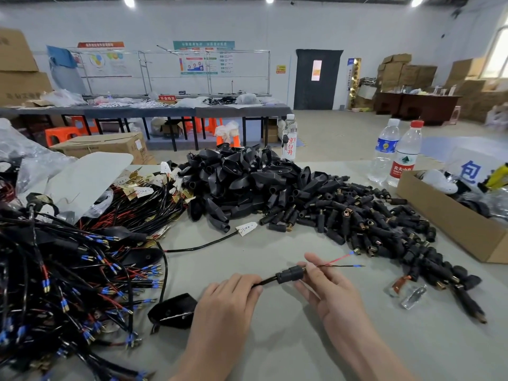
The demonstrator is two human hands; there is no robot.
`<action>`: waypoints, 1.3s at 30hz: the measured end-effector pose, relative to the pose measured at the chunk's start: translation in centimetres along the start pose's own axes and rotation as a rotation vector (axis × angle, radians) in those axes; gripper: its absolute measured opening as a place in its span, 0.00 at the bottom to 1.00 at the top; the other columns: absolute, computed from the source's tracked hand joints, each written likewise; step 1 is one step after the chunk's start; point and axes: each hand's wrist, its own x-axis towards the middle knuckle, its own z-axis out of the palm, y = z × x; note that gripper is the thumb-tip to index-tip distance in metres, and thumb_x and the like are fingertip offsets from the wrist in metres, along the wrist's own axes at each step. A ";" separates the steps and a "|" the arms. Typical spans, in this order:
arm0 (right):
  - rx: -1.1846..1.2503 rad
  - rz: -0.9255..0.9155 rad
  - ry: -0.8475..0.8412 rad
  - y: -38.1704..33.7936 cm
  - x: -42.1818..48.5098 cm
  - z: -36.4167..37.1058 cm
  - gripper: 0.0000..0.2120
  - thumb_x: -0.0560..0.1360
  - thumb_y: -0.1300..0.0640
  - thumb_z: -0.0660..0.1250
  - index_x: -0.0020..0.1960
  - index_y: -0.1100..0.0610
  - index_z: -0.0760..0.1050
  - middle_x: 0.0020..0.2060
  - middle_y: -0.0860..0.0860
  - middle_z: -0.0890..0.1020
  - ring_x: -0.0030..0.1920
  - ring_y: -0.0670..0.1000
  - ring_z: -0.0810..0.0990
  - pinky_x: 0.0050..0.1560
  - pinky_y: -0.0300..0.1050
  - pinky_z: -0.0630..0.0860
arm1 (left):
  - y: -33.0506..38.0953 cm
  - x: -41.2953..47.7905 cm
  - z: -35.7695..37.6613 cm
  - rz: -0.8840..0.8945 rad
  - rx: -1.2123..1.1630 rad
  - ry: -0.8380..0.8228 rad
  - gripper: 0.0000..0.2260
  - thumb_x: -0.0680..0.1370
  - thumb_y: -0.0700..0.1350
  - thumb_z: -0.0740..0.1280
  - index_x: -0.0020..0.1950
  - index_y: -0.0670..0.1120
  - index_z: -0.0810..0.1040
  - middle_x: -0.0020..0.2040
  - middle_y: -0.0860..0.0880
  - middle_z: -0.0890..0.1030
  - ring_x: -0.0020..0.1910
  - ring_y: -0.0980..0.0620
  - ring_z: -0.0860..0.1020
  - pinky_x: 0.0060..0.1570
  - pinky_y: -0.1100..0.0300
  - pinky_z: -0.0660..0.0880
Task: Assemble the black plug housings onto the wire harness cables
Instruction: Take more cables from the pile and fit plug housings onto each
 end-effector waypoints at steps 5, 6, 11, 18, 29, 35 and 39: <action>-0.006 0.013 -0.095 0.7 -0.4 0.6 0.20 0.68 0.60 0.71 0.60 0.59 0.78 0.50 0.57 0.86 0.49 0.53 0.86 0.42 0.40 0.82 | -0.2 -0.1 0.2 0.037 0.033 0.004 0.13 0.79 0.50 0.59 0.45 0.50 0.82 0.38 0.57 0.80 0.33 0.55 0.78 0.38 0.58 0.70; -0.009 0.010 -0.098 0.8 -0.4 0.8 0.20 0.68 0.60 0.71 0.59 0.59 0.79 0.50 0.57 0.86 0.48 0.53 0.86 0.41 0.40 0.81 | -0.2 -0.1 0.3 0.038 0.030 0.007 0.13 0.79 0.50 0.59 0.45 0.50 0.82 0.38 0.57 0.81 0.34 0.55 0.79 0.39 0.58 0.70; -0.012 -0.084 -0.034 0.2 -0.1 0.4 0.18 0.67 0.60 0.71 0.58 0.59 0.79 0.49 0.57 0.86 0.48 0.50 0.86 0.43 0.37 0.81 | -0.4 0.1 0.4 0.037 0.064 0.083 0.12 0.78 0.51 0.61 0.47 0.48 0.83 0.41 0.57 0.82 0.37 0.52 0.79 0.51 0.56 0.68; 0.042 0.009 -0.060 0.7 -0.3 0.6 0.12 0.75 0.68 0.66 0.58 0.60 0.79 0.48 0.57 0.87 0.44 0.48 0.86 0.40 0.36 0.81 | -0.7 0.0 1.0 0.000 0.134 0.118 0.12 0.77 0.49 0.60 0.42 0.49 0.82 0.37 0.56 0.81 0.35 0.50 0.80 0.55 0.52 0.67; 0.011 -0.049 -0.043 0.1 -0.2 0.3 0.19 0.67 0.59 0.71 0.58 0.59 0.79 0.49 0.56 0.87 0.44 0.47 0.85 0.43 0.37 0.82 | -1.6 0.0 0.5 -0.074 0.098 0.066 0.12 0.78 0.50 0.59 0.43 0.51 0.82 0.39 0.57 0.80 0.41 0.50 0.80 0.60 0.48 0.66; -0.019 -0.023 -0.087 0.6 -0.5 0.6 0.18 0.68 0.61 0.70 0.58 0.58 0.79 0.50 0.54 0.87 0.49 0.46 0.85 0.44 0.35 0.81 | -1.1 0.0 0.5 -0.022 0.093 0.072 0.12 0.77 0.49 0.60 0.43 0.50 0.83 0.39 0.56 0.81 0.40 0.49 0.80 0.57 0.49 0.68; -0.090 -0.054 -0.117 0.7 -0.6 0.8 0.19 0.67 0.58 0.71 0.58 0.58 0.79 0.51 0.54 0.86 0.49 0.45 0.85 0.44 0.34 0.80 | -1.2 0.0 0.6 -0.029 0.090 0.064 0.13 0.78 0.49 0.60 0.44 0.50 0.83 0.39 0.55 0.81 0.40 0.48 0.80 0.56 0.50 0.68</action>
